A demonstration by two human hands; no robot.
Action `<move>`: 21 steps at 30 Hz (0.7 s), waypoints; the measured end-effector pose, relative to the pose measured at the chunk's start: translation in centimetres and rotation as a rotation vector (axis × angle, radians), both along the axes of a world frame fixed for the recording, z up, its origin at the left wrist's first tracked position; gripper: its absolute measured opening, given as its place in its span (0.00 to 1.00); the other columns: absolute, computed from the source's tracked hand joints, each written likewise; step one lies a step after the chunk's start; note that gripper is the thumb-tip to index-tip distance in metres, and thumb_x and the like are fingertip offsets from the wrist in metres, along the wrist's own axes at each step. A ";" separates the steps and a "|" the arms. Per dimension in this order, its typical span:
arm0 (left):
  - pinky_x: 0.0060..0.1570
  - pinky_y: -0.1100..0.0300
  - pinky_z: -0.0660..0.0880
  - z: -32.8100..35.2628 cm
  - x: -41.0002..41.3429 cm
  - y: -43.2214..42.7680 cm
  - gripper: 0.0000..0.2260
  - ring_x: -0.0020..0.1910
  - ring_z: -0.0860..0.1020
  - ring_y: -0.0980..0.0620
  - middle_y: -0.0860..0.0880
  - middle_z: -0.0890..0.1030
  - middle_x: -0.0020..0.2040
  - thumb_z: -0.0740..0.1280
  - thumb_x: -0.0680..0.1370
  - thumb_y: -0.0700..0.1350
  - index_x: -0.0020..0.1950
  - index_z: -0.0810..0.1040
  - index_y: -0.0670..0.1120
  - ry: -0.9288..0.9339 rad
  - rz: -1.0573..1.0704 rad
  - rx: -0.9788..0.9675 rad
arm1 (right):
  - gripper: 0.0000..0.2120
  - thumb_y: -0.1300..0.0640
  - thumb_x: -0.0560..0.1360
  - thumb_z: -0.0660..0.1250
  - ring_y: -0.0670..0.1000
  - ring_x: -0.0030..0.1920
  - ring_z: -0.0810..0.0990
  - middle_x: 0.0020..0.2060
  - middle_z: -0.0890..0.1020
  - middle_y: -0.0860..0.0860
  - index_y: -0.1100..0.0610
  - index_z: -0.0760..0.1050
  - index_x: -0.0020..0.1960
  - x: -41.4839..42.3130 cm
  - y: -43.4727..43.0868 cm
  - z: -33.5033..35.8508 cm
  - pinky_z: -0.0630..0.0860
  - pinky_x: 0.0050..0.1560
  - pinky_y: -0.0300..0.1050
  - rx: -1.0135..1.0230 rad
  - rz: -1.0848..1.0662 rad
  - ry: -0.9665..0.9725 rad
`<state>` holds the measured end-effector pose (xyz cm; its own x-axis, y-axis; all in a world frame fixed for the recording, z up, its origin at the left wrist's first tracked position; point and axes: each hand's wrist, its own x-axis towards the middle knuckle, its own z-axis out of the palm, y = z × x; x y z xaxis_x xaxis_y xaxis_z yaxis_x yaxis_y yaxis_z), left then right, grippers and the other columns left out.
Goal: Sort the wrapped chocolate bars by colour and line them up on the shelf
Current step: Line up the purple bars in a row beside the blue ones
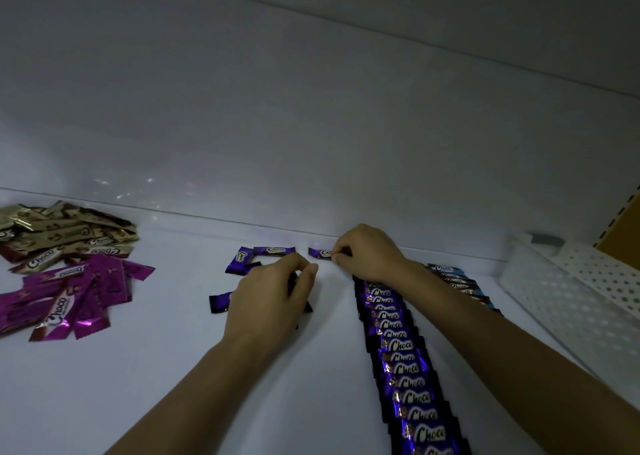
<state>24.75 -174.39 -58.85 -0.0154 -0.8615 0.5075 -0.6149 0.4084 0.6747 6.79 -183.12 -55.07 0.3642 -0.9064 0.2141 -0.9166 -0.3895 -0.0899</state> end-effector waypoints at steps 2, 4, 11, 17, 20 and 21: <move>0.37 0.59 0.73 0.1 0.1 -0.1 0.13 0.34 0.77 0.57 0.53 0.78 0.32 0.58 0.81 0.53 0.44 0.77 0.49 0.128 -0.021 0.007 | 0.11 0.53 0.77 0.64 0.50 0.44 0.79 0.44 0.84 0.51 0.58 0.83 0.48 0.6 0.8 0.4 0.76 0.50 0.48 -0.036 0.003 -0.110; 0.34 0.69 0.71 0.4 0.2 -0.2 0.17 0.33 0.77 0.60 0.52 0.78 0.33 0.54 0.82 0.55 0.45 0.79 0.50 0.332 -0.029 0.065 | 0.18 0.43 0.76 0.65 0.48 0.41 0.80 0.40 0.84 0.50 0.57 0.83 0.45 1.9 2.4 1.2 0.77 0.46 0.47 0.060 0.045 -0.443; 0.49 0.50 0.79 1.6 0.3 -0.6 0.26 0.46 0.82 0.46 0.46 0.83 0.43 0.47 0.81 0.62 0.48 0.80 0.49 0.976 -0.053 0.340 | 0.16 0.49 0.63 0.78 0.51 0.36 0.80 0.35 0.83 0.50 0.46 0.74 0.47 5.3 7.3 0.9 0.76 0.40 0.48 0.497 0.302 -0.761; 0.48 0.52 0.81 1.8 0.6 -0.7 0.24 0.48 0.83 0.45 0.40 0.83 0.48 0.55 0.80 0.61 0.53 0.80 0.44 0.821 -0.207 0.448 | 0.08 0.62 0.69 0.74 0.44 0.31 0.78 0.31 0.79 0.50 0.54 0.78 0.45 5.4 7.6 0.6 0.73 0.34 0.35 0.442 0.225 -0.864; 0.58 0.47 0.77 1.4 0.8 -0.6 0.23 0.54 0.82 0.44 0.42 0.83 0.54 0.68 0.72 0.59 0.59 0.76 0.46 0.914 -0.397 0.557 | 0.06 0.62 0.71 0.71 0.41 0.28 0.76 0.33 0.80 0.52 0.57 0.79 0.48 5.2 7.7 0.7 0.68 0.26 0.32 0.445 0.086 -0.933; 0.56 0.49 0.78 1.2 0.9 -0.6 0.23 0.54 0.82 0.45 0.44 0.83 0.54 0.71 0.70 0.55 0.62 0.74 0.48 0.940 -0.482 0.589 | 0.06 0.63 0.73 0.69 0.40 0.28 0.76 0.35 0.80 0.52 0.56 0.79 0.48 5.1 7.7 0.7 0.68 0.25 0.32 0.439 0.043 -0.952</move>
